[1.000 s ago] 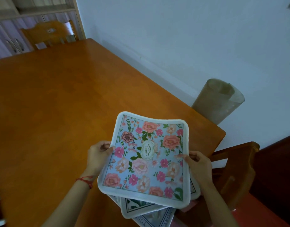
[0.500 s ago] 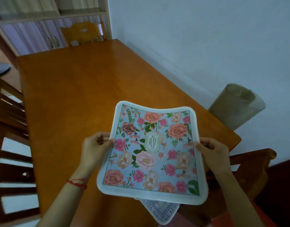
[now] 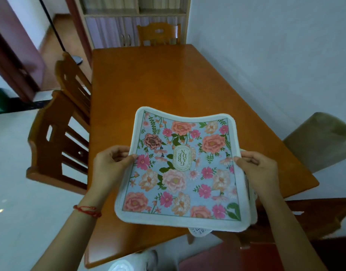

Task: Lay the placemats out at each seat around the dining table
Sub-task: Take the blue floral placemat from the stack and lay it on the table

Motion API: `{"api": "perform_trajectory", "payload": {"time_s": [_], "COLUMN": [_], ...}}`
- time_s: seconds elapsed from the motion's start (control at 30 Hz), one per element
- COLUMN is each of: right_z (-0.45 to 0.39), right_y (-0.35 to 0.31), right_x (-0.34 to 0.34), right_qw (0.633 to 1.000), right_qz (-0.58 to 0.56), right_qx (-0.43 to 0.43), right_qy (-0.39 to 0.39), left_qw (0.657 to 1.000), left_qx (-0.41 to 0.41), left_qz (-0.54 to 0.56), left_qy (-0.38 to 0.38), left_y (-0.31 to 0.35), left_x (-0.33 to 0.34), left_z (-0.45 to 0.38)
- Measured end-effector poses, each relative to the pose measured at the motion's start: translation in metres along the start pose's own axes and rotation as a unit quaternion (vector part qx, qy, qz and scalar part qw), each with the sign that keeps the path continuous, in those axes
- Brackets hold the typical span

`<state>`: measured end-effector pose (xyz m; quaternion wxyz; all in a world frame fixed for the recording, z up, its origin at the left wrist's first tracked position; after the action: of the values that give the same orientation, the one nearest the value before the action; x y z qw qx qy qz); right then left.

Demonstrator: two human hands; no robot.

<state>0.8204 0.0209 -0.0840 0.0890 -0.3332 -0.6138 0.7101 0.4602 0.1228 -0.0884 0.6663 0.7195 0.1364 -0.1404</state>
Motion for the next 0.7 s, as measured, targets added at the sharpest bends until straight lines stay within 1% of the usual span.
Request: {"api": "perform_trajectory", "payload": {"time_s": [0.13, 0.23, 0.37, 0.53, 0.7], "right_z": [0.013, 0.024, 0.044, 0.085, 0.133], "right_y": [-0.011, -0.021, -0.032, -0.047, -0.071], "right_x": [0.024, 0.045, 0.077, 0.128, 0.185], "right_qw": [0.999, 0.998, 0.996, 0.993, 0.987], "right_qz": [-0.003, 0.016, 0.017, 0.015, 0.008], "right_qx": [-0.002, -0.02, -0.031, -0.031, -0.048], "right_qy": [-0.035, -0.06, -0.082, -0.109, -0.153], "left_qw": [0.999, 0.996, 0.992, 0.986, 0.975], "left_qx": [-0.015, -0.034, -0.04, -0.072, -0.104], "left_qz": [-0.013, -0.003, 0.012, 0.037, 0.026], "left_qy": [0.05, 0.077, 0.116, 0.144, 0.193], "left_y": [-0.007, -0.016, -0.029, -0.061, -0.099], "left_x": [-0.038, -0.065, -0.105, -0.165, -0.238], "left_z": [0.024, 0.04, 0.063, 0.092, 0.12]}}
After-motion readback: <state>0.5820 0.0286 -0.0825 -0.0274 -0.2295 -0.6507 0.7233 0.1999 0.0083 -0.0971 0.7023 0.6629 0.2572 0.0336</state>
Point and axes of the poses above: each hand's wrist, its own z-axis away from the middle knuckle, its own x-axis out of the palm, y = z × x, the point moved 9 cm from there along -z, towards the middle knuckle, and after that the axes turned 2 degrees about x, right-handed, at the moved point
